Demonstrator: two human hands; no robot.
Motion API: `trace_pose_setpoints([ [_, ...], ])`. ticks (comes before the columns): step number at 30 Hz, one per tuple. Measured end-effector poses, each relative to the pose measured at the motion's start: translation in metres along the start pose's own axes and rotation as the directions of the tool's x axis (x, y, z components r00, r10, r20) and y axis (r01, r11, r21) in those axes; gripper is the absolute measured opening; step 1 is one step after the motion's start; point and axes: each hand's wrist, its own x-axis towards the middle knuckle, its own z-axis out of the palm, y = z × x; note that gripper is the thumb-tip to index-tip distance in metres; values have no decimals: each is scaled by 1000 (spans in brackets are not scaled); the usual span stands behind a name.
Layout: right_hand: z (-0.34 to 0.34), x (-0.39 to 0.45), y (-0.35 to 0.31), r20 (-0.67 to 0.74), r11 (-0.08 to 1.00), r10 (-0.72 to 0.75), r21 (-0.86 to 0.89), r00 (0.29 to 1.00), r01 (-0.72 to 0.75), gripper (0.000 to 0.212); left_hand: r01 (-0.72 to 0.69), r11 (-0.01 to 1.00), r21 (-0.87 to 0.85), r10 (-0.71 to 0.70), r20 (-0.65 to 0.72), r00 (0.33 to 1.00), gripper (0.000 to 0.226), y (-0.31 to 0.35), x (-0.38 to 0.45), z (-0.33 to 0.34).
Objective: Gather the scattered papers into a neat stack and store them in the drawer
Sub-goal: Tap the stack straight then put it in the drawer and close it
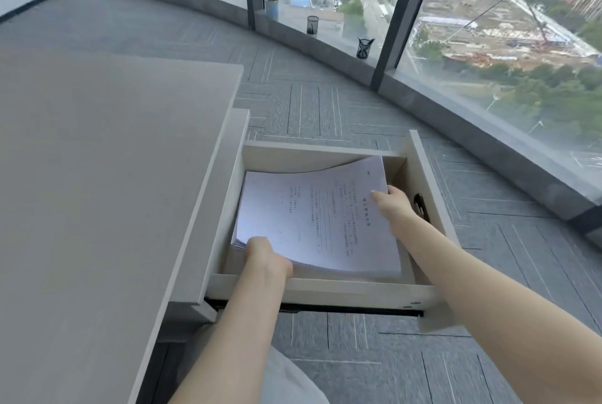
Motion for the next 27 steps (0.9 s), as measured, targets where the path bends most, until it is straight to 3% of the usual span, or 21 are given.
trace_pose_setpoints([
  [2, 3, 5, 4, -30, 1000, 21, 3, 999, -21, 22, -21, 999, 31, 23, -51, 998, 48, 2, 0, 1],
  [6, 8, 9, 5, -99, 999, 51, 11, 994, -51, 16, -39, 992, 124, 48, -72, 996, 48, 6, -17, 4],
  [9, 13, 9, 8, -115, 998, 50, -29, 992, -54, 35, -23, 978, 209, 39, -76, 996, 47, 10, -15, 5],
  [12, 16, 7, 12, -123, 989, 70, -122, 990, -85, 55, -149, 930, 336, 166, -23, 986, 48, 6, -9, 4],
  [17, 19, 8, 20, -121, 992, 64, -99, 991, -76, 65, -189, 928, 320, 208, -26, 978, 46, 5, -4, 3],
  [20, 21, 8, 24, -103, 992, 69, -95, 992, -79, 68, -123, 977, 174, 130, -33, 991, 43, 8, -16, 0],
  [24, 14, -1, 15, -75, 993, 114, -34, 991, -117, 64, -66, 992, 106, 74, -71, 995, 43, 13, -28, -6],
  [27, 8, -21, 7, -55, 998, -23, -53, 998, 20, 63, -88, 993, 85, 91, -28, 995, 48, 14, -37, -11],
])
